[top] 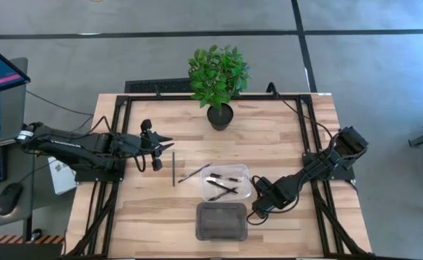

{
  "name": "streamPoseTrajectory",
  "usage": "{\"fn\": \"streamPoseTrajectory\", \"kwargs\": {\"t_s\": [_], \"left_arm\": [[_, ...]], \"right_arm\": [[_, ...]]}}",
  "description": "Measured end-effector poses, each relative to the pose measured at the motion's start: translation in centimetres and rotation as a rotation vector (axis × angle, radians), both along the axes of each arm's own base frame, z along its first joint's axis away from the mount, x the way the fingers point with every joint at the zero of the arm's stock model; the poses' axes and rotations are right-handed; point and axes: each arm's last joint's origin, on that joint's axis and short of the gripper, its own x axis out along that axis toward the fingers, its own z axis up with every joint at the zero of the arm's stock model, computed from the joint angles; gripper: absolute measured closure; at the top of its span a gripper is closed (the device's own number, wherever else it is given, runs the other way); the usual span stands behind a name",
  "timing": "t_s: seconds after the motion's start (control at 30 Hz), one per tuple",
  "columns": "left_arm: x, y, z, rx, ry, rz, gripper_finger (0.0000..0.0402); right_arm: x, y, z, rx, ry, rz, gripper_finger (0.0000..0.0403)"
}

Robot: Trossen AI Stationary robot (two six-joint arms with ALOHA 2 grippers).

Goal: Sort pens & pencils
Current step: Put the brown pencil into the black bin

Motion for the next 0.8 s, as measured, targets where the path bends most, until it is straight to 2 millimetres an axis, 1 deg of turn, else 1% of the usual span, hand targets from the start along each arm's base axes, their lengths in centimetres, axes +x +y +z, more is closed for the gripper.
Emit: {"fn": "streamPoseTrajectory", "kwargs": {"t_s": [0.2, 0.5, 0.6, 0.8], "left_arm": [[0.0, 0.0, 0.0, 0.0, 0.0, 0.0, 0.0327], [0.0, 0.0, 0.01, 0.0, -0.001, 0.0, 0.0327], [0.0, 0.0, 0.01, 0.0, -0.001, 0.0, 0.0327], [0.0, 0.0, 0.01, 0.0, -0.001, 0.0, 0.0327]], "right_arm": [[0.02, 0.03, -0.02, 0.005, 0.0, 0.0, 0.0319], [0.01, 0.03, -0.2, -0.002, 0.015, 0.027, 0.0375], [0.04, -0.03, -0.19, -0.002, 0.015, 0.032, 0.0377], [0.08, -0.14, -0.2, -0.003, 0.017, 0.004, 0.0366]]}}
